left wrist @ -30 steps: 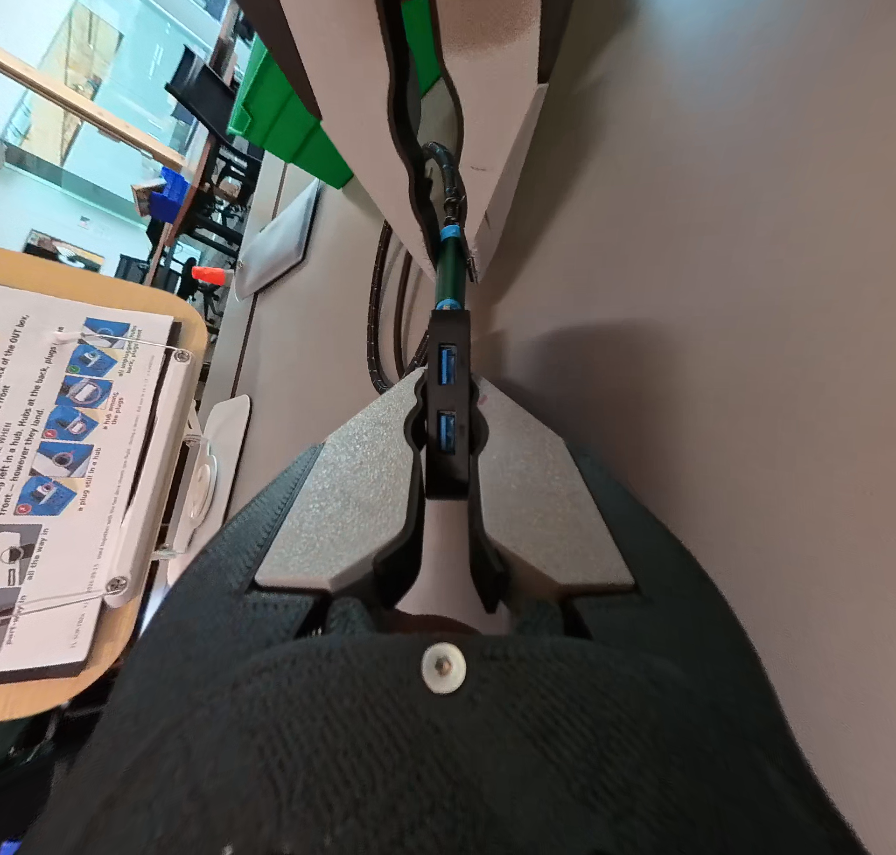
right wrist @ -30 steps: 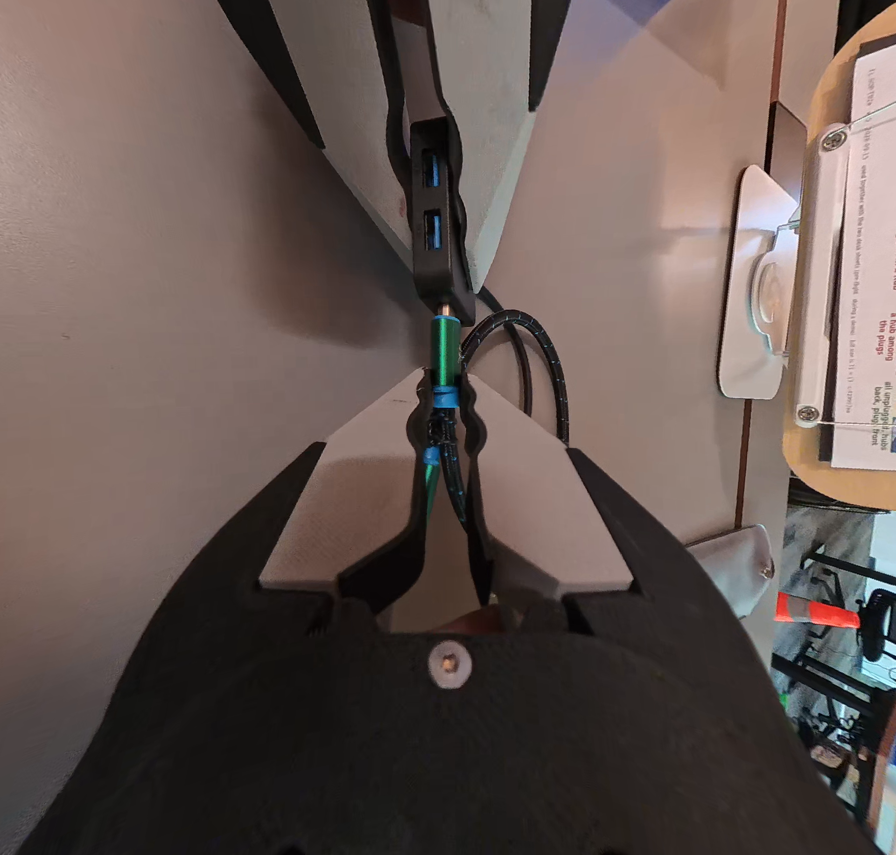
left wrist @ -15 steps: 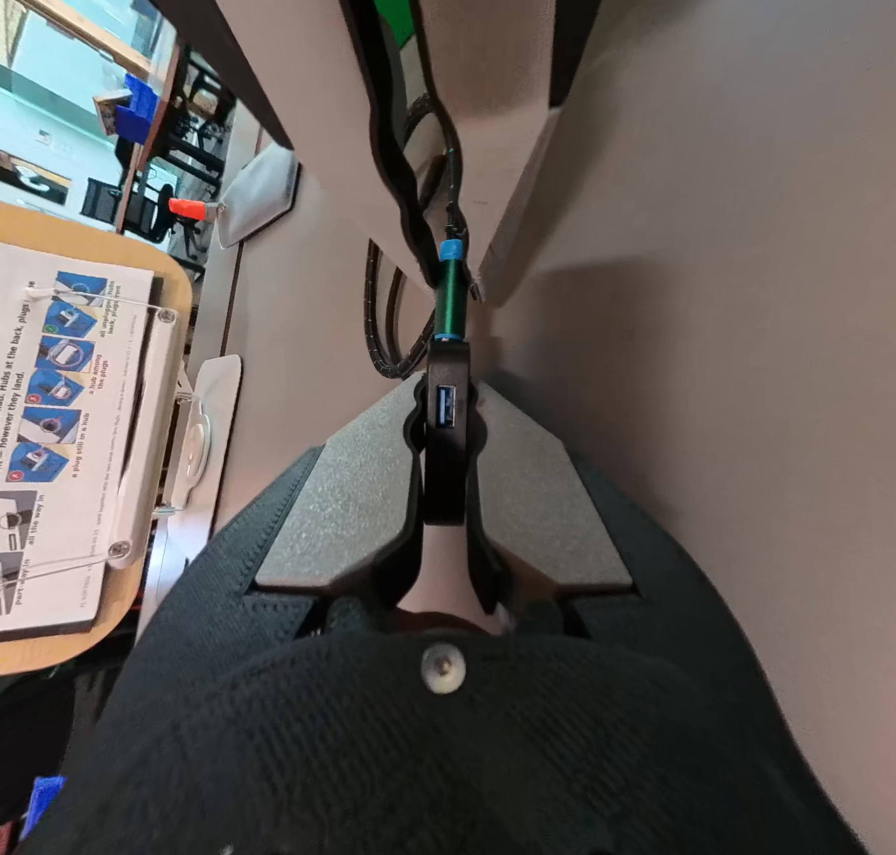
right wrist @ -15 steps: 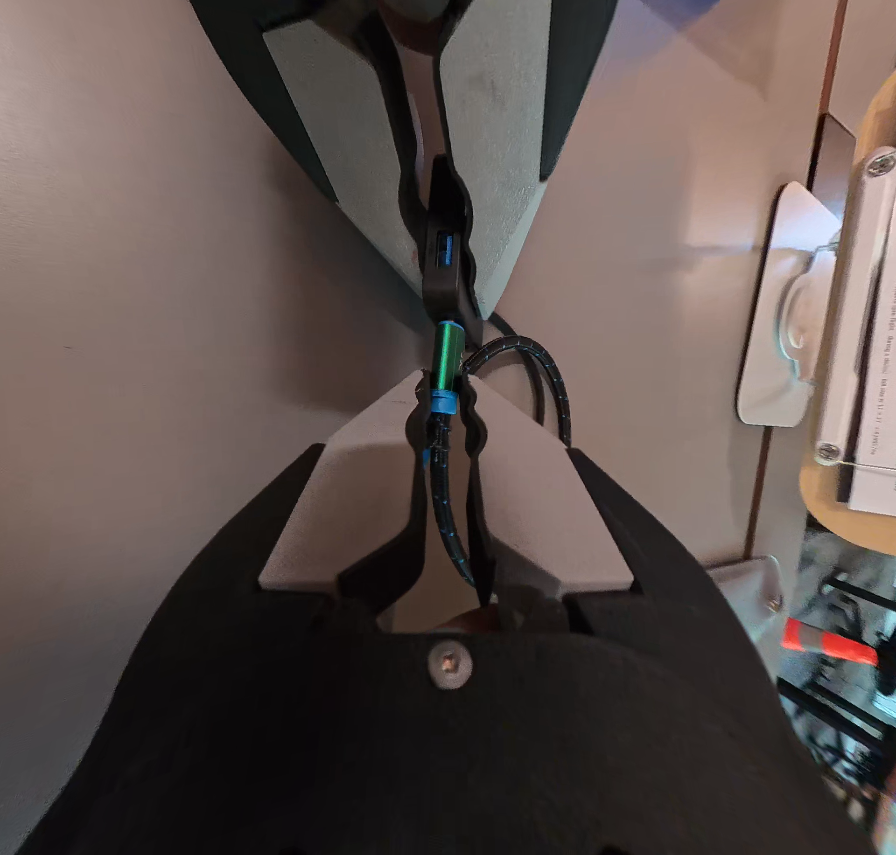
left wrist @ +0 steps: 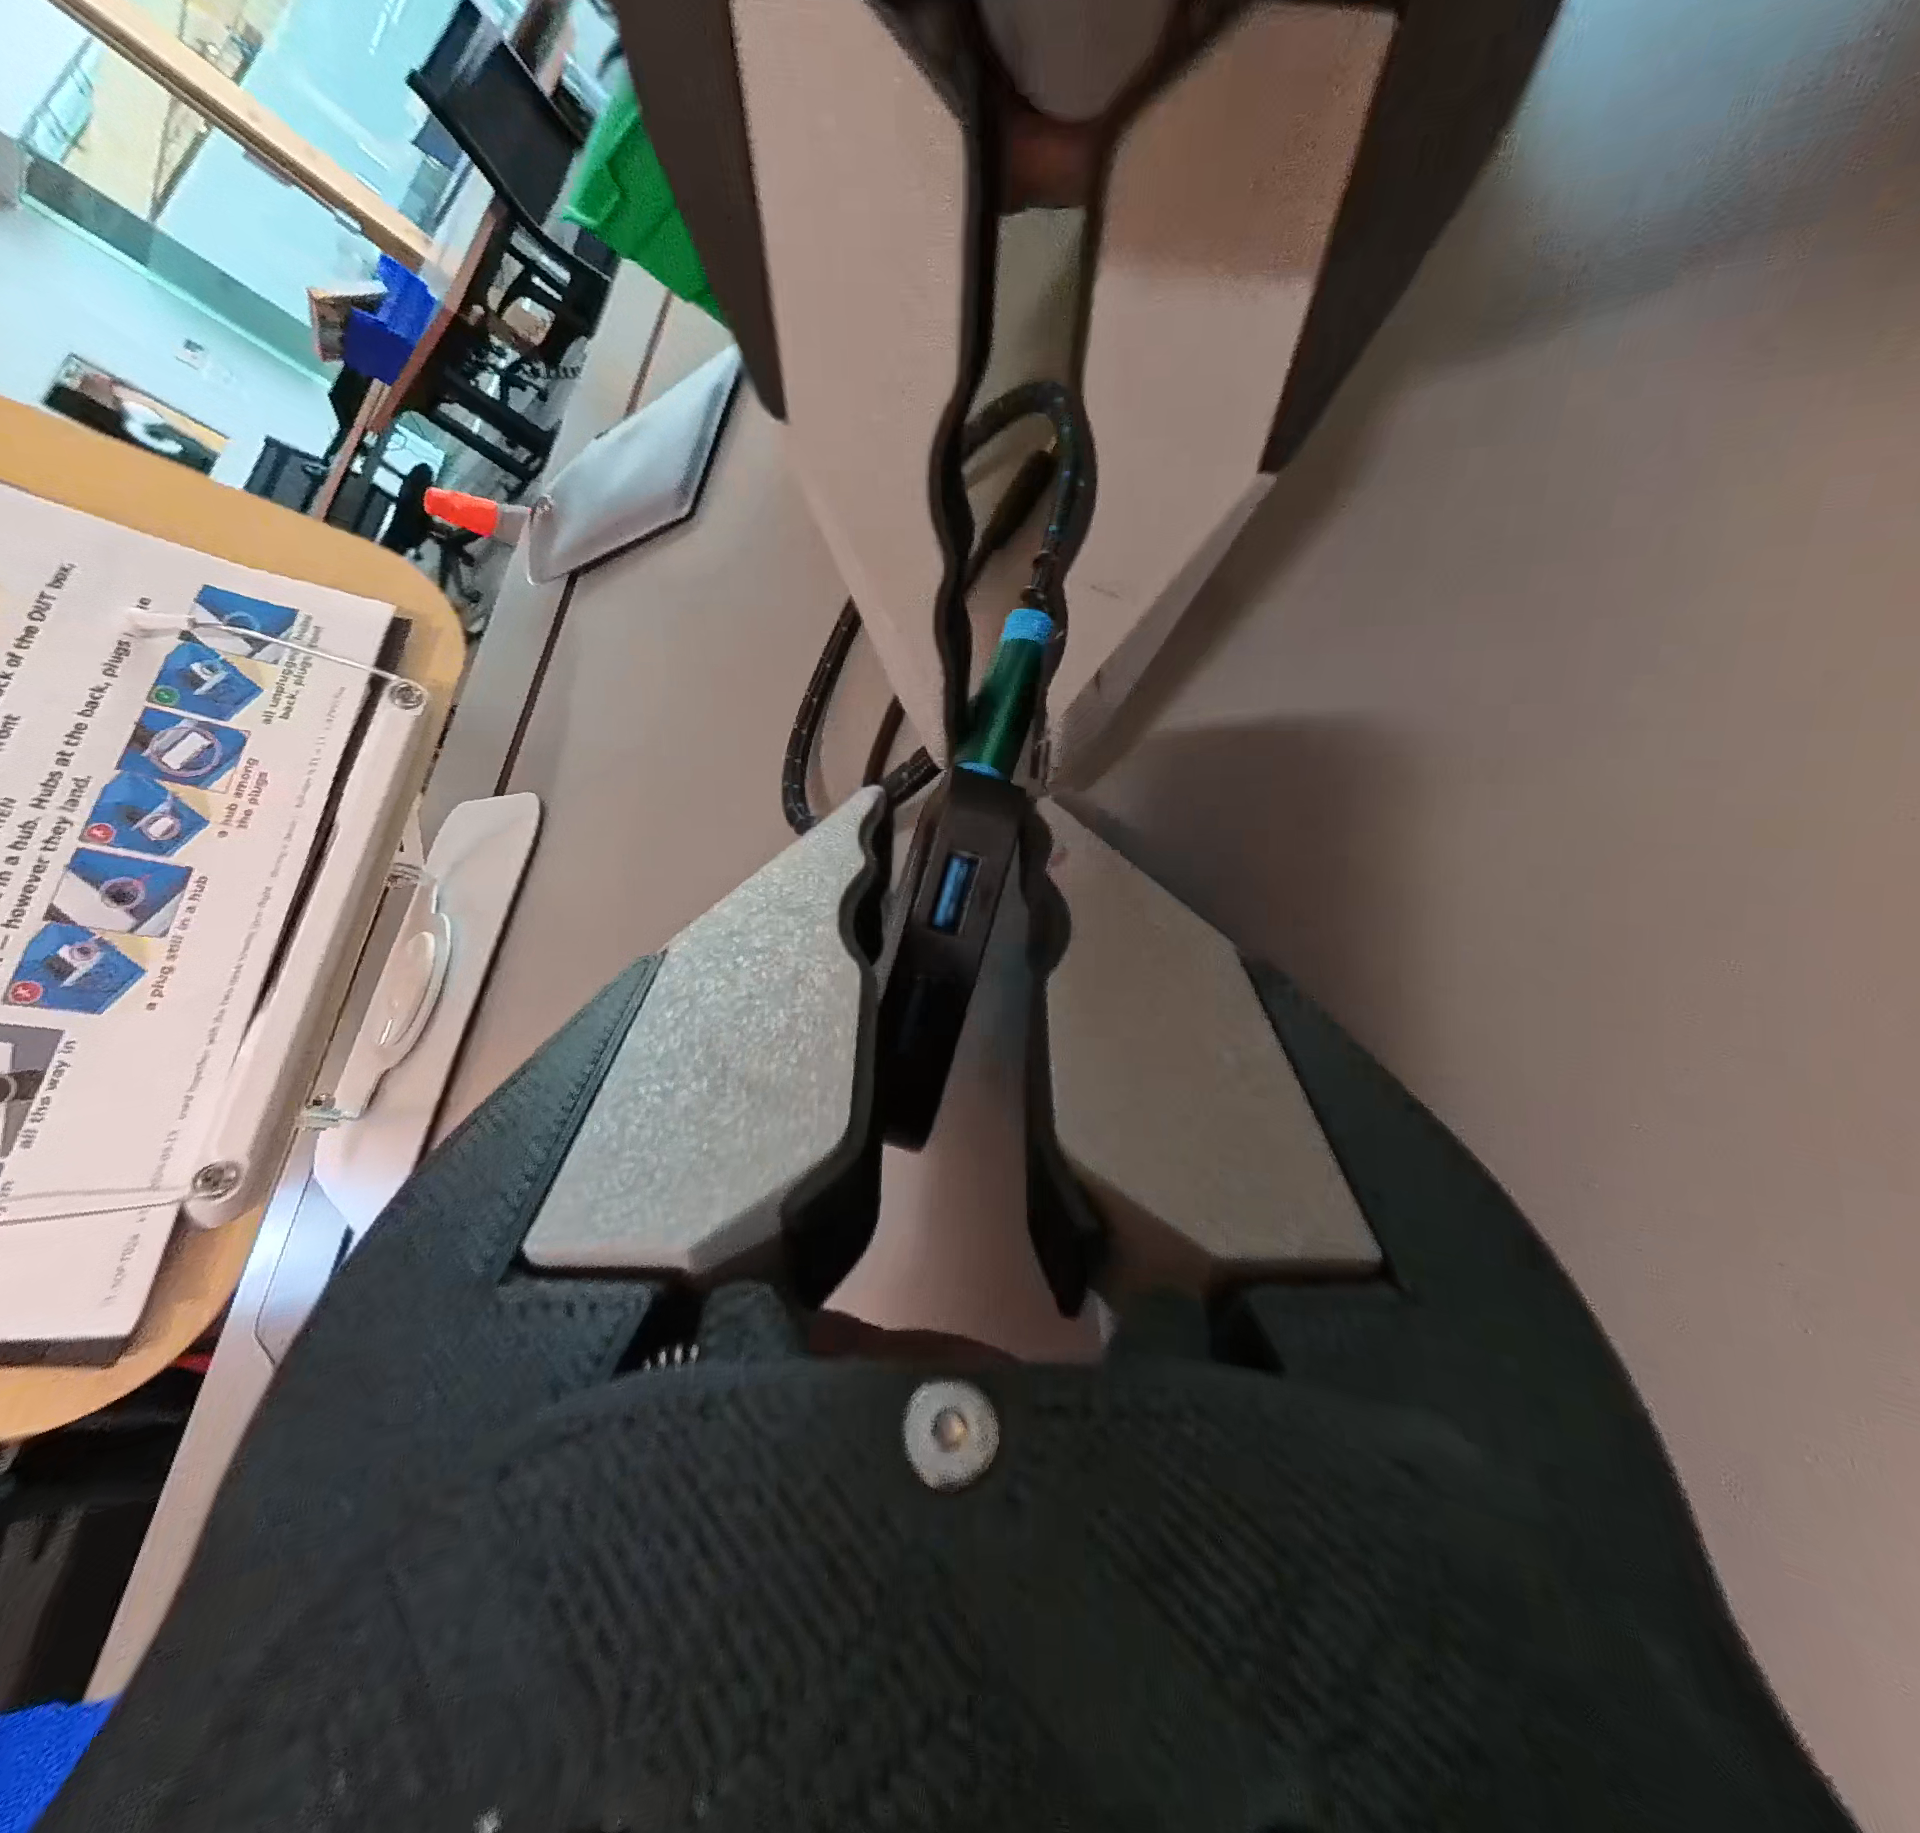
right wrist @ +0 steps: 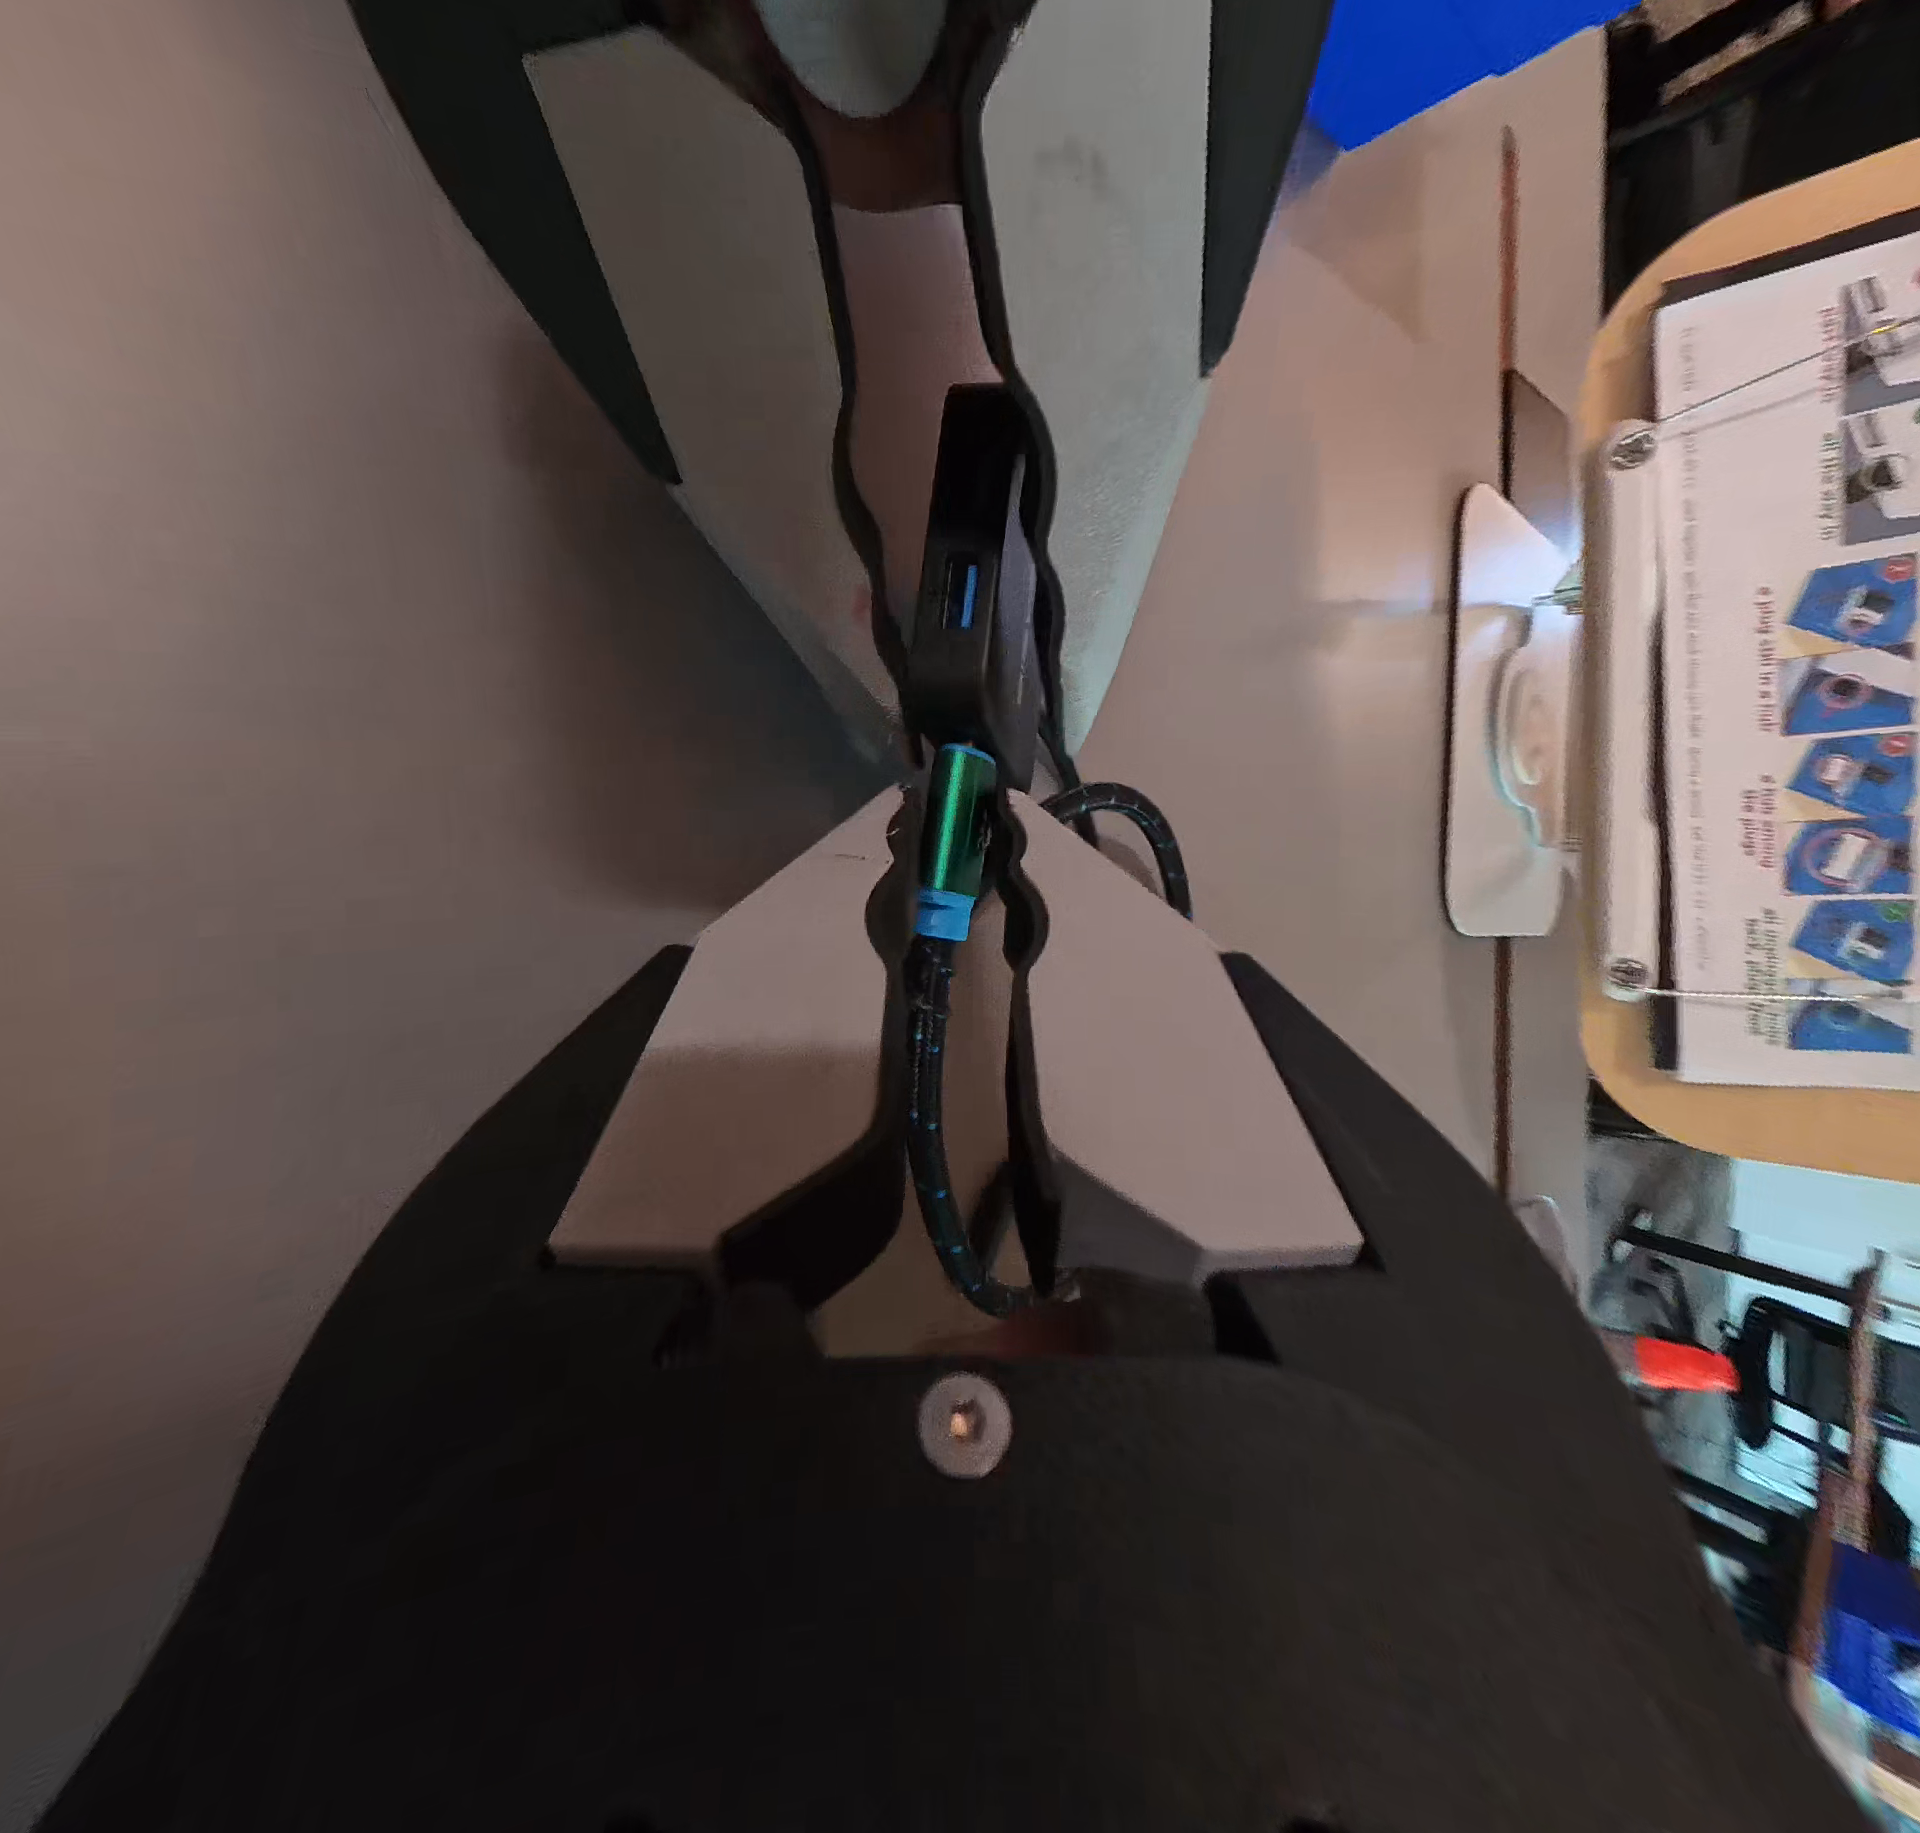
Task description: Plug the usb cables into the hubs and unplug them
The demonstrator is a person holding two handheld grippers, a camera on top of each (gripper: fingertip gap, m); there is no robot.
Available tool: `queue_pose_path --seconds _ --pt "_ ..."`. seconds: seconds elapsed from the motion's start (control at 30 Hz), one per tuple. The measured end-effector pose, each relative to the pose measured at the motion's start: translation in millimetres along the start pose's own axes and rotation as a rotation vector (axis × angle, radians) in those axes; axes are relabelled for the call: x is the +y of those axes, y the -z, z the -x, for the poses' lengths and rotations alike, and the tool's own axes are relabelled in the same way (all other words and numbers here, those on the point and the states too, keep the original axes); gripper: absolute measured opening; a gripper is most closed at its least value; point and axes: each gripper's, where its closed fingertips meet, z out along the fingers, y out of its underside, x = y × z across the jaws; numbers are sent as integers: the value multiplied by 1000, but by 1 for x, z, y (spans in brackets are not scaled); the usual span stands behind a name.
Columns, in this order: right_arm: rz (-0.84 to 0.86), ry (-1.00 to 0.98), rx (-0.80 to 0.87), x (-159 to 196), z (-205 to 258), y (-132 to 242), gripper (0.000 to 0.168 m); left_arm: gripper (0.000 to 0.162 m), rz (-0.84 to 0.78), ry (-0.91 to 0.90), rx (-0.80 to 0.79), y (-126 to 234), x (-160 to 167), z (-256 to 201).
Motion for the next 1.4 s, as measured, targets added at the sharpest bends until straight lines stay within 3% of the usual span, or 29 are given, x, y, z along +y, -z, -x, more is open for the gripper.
queue_pose_path --seconds 0.07,0.17,0.27,0.4,0.57,0.83,1.07,1.4 --pt "14 4 46 2 -6 2 10 31 -18 26 -36 3 -1 9" --pt "23 -43 148 10 -26 16 8 61 -53 90 -93 12 -1 26" --pt "14 -102 253 16 -50 42 8 75 -100 218 -134 22 -3 44" --pt "14 -152 413 17 -88 94 8 69 -144 329 -210 31 0 66" --pt "78 -153 591 29 -128 184 8 59 -61 313 -283 27 21 73" --pt "386 -249 723 126 -140 291 8 50 41 514 -210 14 44 67" --pt "579 -329 715 196 -110 316 7 47 45 541 -244 17 49 73" --pt "588 -393 729 218 -92 327 8 45 58 529 -242 15 50 72"
